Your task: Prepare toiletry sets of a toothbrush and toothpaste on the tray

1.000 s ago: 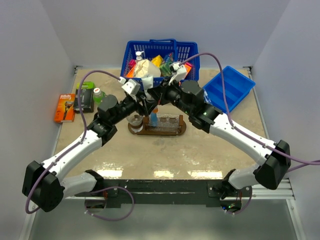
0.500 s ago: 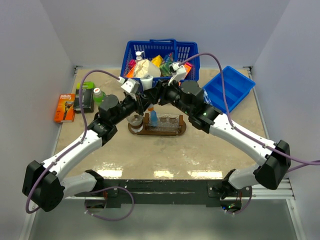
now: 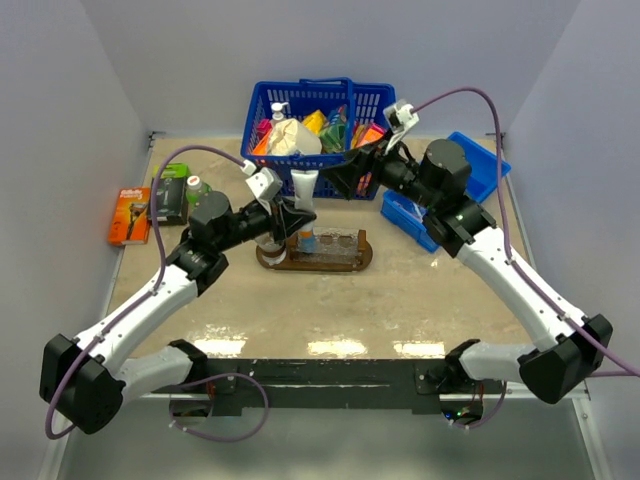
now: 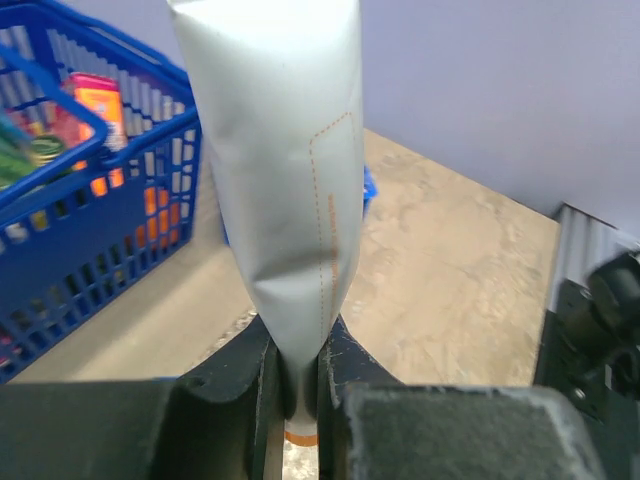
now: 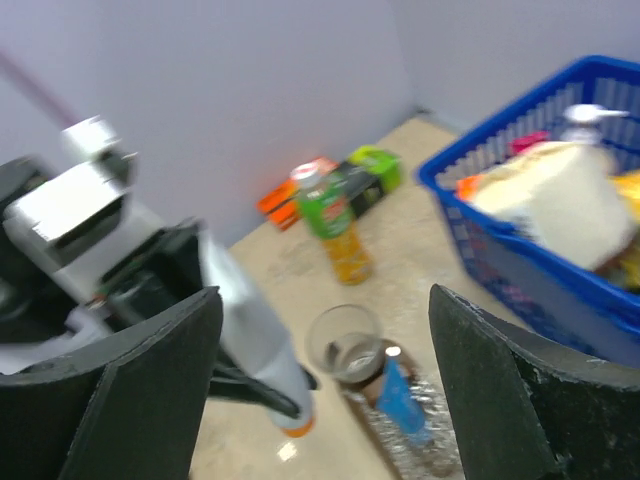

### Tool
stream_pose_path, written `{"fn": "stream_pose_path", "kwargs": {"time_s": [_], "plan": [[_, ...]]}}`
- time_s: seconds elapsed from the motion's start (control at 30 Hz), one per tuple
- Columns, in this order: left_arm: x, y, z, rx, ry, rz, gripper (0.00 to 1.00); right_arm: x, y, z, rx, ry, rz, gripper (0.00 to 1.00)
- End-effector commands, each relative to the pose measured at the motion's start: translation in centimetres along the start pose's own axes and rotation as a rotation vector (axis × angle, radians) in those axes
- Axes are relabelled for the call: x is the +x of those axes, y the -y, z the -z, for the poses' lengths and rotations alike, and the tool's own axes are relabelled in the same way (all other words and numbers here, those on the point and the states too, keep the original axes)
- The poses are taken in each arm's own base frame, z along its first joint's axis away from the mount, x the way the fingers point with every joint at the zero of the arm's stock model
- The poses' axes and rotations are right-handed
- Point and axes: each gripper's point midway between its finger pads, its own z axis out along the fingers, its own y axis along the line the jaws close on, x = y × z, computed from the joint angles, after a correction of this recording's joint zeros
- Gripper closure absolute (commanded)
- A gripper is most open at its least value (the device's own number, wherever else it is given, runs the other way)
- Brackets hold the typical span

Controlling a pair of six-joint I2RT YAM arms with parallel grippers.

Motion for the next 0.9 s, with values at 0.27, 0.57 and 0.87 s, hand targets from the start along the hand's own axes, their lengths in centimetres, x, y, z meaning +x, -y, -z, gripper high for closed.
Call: {"fn": "stream_pose_path", "kwargs": {"time_s": [0.27,0.57,0.87], "plan": [[-1.9,5.0,0.6,0.306,0.030,-0.039,1.00,5.2,-9.0,0.5,-0.465,-0.163,0.072,0.15],[-2.4,4.6,0.8,0.274,0.050,-0.050,0.97,6.4,-8.7,-0.2,-0.420,-0.183,0.071,0.39],[-2.6,5.1,1.2,0.286,0.074,-0.056,0.94,6.8,-7.6,-0.3,-0.361,-0.174,0.074,0.75]]}}
